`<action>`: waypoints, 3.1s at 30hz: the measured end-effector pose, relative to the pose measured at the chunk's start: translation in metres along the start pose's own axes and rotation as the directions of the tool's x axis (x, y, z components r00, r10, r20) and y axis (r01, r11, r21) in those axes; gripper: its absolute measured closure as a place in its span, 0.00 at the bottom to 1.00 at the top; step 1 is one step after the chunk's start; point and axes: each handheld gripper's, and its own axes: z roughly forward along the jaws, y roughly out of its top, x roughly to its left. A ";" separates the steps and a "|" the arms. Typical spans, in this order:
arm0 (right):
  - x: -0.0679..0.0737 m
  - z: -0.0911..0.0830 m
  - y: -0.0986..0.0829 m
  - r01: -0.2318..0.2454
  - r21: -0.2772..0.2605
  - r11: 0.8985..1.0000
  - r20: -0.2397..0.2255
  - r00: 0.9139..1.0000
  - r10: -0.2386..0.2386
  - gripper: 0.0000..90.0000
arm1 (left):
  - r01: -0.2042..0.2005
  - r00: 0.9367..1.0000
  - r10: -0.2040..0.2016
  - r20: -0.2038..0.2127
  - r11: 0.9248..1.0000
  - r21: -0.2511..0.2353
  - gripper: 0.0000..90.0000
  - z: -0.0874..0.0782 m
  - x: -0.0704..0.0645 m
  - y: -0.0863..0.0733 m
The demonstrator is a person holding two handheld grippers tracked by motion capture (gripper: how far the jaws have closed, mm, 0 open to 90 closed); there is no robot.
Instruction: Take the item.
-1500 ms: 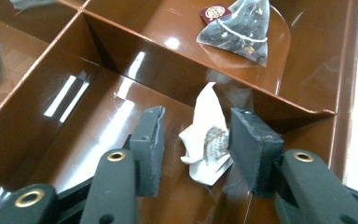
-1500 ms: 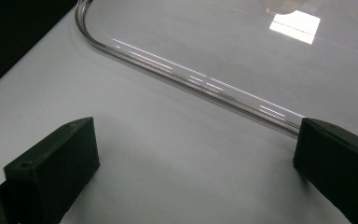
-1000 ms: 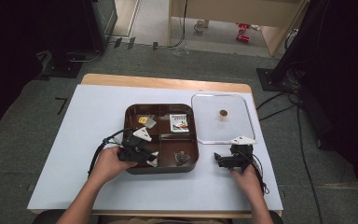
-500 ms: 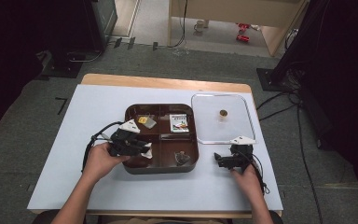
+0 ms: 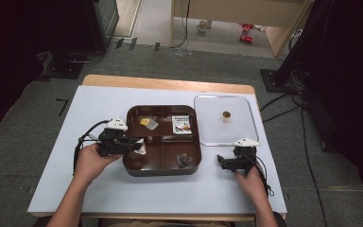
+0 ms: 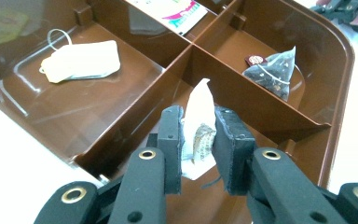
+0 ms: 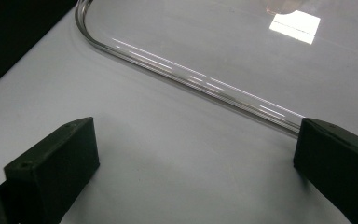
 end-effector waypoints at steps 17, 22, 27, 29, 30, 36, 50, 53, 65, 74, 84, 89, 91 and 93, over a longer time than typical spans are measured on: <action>0.000 0.000 0.000 -0.001 0.002 1.000 -0.001 1.000 0.001 0.00 | 0.046 0.998 -0.049 -0.047 0.997 -0.062 0.82 -0.026 0.009 -0.010; 0.000 0.000 0.000 -0.001 0.002 1.000 -0.001 1.000 0.001 0.00 | 0.066 0.996 -0.071 -0.058 0.994 -0.089 0.82 -0.036 0.013 -0.013; 0.000 0.000 0.000 -0.001 0.002 1.000 -0.001 1.000 0.001 0.00 | 0.086 0.994 -0.094 -0.053 0.988 -0.129 0.82 -0.047 0.018 -0.015; 0.000 0.000 0.000 -0.001 0.002 1.000 -0.001 1.000 0.001 0.00 | 0.090 0.993 -0.098 -0.065 0.988 -0.128 0.82 -0.050 0.021 -0.017; 0.000 0.000 0.000 -0.001 0.002 1.000 0.000 1.000 0.001 0.00 | 0.094 0.992 -0.103 -0.068 0.987 -0.130 0.82 -0.051 0.022 -0.017; 0.000 0.000 0.000 0.000 0.001 1.000 0.000 1.000 0.000 0.00 | 0.112 0.987 -0.127 -0.101 0.983 -0.143 0.82 -0.059 0.031 -0.021; 0.000 0.000 0.000 0.003 -0.002 1.000 0.004 1.000 -0.003 0.00 | 0.193 0.965 -0.208 -0.160 0.976 -0.101 0.82 -0.056 0.055 -0.035; 0.000 0.000 0.000 0.003 -0.001 1.000 0.003 1.000 -0.003 0.00 | 0.198 0.962 -0.209 -0.173 0.977 -0.082 0.82 -0.050 0.058 -0.037; 0.000 0.000 0.000 0.002 -0.001 1.000 0.003 1.000 -0.002 0.00 | 0.240 0.941 -0.237 -0.243 0.971 -0.016 0.81 -0.033 0.076 -0.046; 0.000 0.000 0.000 0.003 -0.001 1.000 0.004 1.000 -0.003 0.00 | 0.233 0.937 -0.219 -0.273 0.972 0.022 0.81 -0.025 0.080 -0.048; 0.000 0.000 0.000 0.004 -0.001 1.000 0.004 1.000 -0.004 0.00 | 0.240 0.935 -0.220 -0.277 0.970 0.041 0.74 -0.021 0.081 -0.050; 0.000 0.000 0.000 0.003 -0.001 1.000 0.004 1.000 -0.003 0.00 | 0.247 0.935 -0.228 -0.272 0.968 0.037 0.63 -0.021 0.081 -0.049; 0.000 0.000 0.000 0.003 -0.001 1.000 0.004 1.000 -0.003 0.00 | 0.242 0.935 -0.226 -0.273 0.970 0.026 0.60 -0.023 0.080 -0.049; 0.000 0.000 0.000 0.003 -0.001 1.000 0.004 1.000 -0.003 0.00 | 0.240 0.935 -0.227 -0.273 0.971 0.013 0.58 -0.025 0.080 -0.048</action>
